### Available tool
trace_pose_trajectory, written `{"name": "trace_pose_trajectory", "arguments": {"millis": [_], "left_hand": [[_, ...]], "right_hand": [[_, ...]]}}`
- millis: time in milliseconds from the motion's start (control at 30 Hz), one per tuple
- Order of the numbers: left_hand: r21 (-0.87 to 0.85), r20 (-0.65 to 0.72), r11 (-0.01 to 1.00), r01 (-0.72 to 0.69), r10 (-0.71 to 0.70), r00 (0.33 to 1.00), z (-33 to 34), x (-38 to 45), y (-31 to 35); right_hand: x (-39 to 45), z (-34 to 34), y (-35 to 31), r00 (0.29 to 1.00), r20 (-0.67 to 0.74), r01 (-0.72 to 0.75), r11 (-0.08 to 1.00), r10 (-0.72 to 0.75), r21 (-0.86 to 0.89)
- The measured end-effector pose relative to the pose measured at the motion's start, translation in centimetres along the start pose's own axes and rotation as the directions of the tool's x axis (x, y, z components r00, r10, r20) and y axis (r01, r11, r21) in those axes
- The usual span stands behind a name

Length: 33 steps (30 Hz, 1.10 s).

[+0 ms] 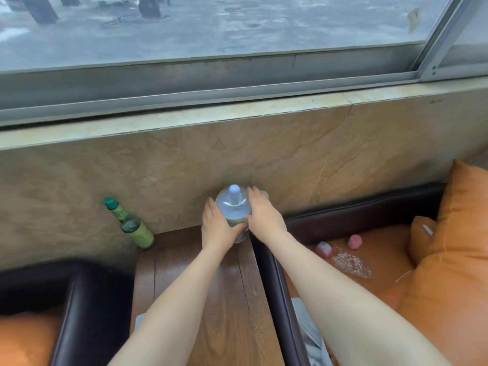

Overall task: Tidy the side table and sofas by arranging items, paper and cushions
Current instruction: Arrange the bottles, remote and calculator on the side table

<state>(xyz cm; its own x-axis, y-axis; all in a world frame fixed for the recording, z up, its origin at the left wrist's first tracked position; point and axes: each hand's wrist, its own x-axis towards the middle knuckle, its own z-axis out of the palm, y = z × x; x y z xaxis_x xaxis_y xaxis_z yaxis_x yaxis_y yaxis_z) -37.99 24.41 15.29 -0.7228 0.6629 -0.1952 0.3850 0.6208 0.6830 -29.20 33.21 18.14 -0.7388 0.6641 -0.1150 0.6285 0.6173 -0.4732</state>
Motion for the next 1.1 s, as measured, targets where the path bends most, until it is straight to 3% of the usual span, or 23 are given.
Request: {"name": "trace_pose_trajectory", "arguments": {"millis": [100,267,467,700,967,1100], "left_hand": [[0.154,0.049,0.985,-0.080,0.073,0.996,-0.9,-1.6,-0.6],[0.266,0.171,0.950,-0.165,0.122,0.978,-2.9,-3.8,0.0],[0.623,0.230,0.701,-0.346,0.258,0.938,-3.9,-7.3,0.2],[0.542,0.294,0.743,-0.393,0.270,0.917,-3.6,-11.6,1.6],[0.485,0.405,0.687,-0.541,0.372,0.835,-0.2,-16.1,3.3],[0.487,0.467,0.662,-0.569,0.353,0.811,2.9,-16.2,4.1]], "right_hand": [[-1.3,-0.1,0.2,0.999,0.012,-0.042,0.997,0.043,-0.059],[-3.5,-0.7,-0.8,0.995,0.048,-0.079,0.991,0.085,-0.111],[-6.7,-0.5,-2.4,0.991,0.057,-0.110,0.985,0.119,-0.130],[-12.2,-1.2,-2.6,0.981,0.048,-0.183,0.977,0.188,-0.106],[-18.3,-1.9,1.2,0.941,-0.018,-0.339,0.939,0.338,-0.056],[-19.3,-0.7,4.4,0.917,0.015,-0.397,0.917,0.398,-0.046]]}}
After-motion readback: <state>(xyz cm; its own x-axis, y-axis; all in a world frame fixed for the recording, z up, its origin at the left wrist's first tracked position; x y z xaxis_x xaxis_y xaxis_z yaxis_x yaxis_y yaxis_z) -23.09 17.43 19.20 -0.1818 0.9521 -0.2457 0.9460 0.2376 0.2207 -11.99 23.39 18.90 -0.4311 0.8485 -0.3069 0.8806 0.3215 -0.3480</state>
